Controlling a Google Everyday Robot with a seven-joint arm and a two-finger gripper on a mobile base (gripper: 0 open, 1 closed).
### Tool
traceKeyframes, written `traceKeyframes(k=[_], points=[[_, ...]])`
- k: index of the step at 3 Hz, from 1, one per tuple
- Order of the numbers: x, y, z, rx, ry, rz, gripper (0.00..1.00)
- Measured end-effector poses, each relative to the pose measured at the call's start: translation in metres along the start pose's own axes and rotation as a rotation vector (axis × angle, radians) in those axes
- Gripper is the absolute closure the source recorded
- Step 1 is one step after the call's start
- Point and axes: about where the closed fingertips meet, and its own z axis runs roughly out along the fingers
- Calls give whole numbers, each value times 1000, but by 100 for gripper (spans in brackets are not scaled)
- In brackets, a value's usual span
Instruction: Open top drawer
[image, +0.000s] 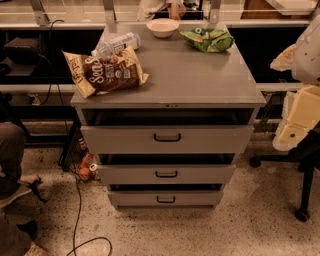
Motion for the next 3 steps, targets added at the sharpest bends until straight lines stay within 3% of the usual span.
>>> traceKeyframes(k=[2, 3], points=[[3, 13, 16, -8, 3, -5, 0], [7, 50, 60, -39, -30, -10, 0]])
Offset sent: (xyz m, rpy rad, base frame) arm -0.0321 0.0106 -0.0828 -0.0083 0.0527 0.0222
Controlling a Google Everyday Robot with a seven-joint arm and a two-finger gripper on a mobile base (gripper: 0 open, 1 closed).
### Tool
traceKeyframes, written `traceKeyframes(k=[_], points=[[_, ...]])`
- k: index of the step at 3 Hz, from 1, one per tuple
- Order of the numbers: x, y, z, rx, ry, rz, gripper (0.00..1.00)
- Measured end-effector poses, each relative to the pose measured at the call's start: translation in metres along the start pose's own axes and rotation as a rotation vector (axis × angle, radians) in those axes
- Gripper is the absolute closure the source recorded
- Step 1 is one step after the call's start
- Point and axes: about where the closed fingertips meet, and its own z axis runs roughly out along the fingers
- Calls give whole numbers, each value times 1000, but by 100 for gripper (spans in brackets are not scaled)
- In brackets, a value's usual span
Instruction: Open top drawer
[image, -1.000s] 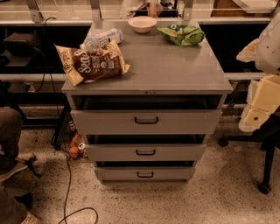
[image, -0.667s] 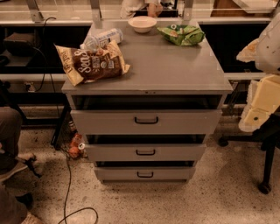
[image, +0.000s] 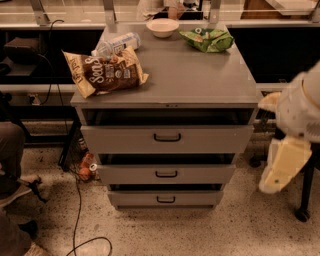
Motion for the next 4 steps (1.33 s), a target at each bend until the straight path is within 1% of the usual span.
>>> traceKeyframes(k=[1, 2, 3, 4], points=[[-8, 35, 60, -71, -58, -34, 0], [-28, 52, 129, -133, -152, -38, 0], [-28, 51, 131, -129, -154, -40, 0], [-39, 31, 155, -69, -189, -74, 0]])
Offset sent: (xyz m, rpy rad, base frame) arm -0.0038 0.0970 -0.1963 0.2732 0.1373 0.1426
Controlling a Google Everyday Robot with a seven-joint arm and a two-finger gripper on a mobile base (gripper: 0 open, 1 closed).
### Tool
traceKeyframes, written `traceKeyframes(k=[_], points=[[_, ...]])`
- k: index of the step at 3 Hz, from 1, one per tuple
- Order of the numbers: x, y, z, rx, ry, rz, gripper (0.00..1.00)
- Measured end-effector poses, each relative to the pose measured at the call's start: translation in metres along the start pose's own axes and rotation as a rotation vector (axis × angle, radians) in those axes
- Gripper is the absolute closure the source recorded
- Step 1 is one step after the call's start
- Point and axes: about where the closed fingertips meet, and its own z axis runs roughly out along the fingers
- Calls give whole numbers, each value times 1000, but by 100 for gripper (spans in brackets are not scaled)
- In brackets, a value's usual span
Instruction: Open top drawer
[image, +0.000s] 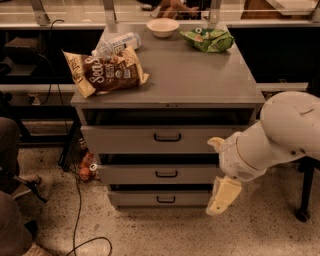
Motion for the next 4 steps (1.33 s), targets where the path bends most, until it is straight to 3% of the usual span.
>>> traceKeyframes(k=[2, 4], points=[[-22, -70, 80, 103, -34, -53, 0], [-25, -82, 91, 126, -23, -75, 0]])
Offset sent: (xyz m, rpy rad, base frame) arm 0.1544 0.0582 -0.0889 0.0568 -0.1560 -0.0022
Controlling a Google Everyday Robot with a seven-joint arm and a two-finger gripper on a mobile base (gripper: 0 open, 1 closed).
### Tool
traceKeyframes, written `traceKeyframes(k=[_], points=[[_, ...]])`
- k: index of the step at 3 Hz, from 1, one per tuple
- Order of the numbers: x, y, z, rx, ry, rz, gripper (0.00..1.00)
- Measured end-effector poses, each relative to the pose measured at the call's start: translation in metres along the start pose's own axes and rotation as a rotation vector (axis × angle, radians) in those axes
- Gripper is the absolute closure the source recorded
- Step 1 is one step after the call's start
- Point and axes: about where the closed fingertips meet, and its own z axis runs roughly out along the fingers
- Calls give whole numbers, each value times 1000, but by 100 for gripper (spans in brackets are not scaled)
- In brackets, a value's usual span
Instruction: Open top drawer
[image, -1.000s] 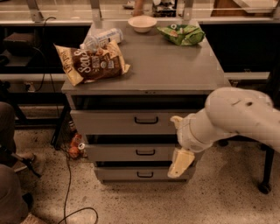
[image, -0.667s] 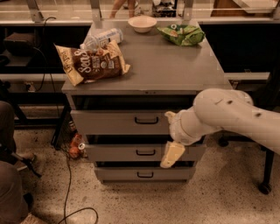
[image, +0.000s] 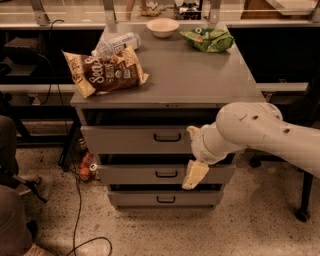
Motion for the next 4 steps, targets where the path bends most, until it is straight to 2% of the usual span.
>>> traceKeyframes(k=[1, 2, 3, 4], points=[[9, -34, -18, 124, 65, -67, 0], [35, -85, -38, 241, 170, -152, 0], [38, -87, -38, 243, 178, -155, 0], [52, -95, -28, 223, 186, -139, 0]])
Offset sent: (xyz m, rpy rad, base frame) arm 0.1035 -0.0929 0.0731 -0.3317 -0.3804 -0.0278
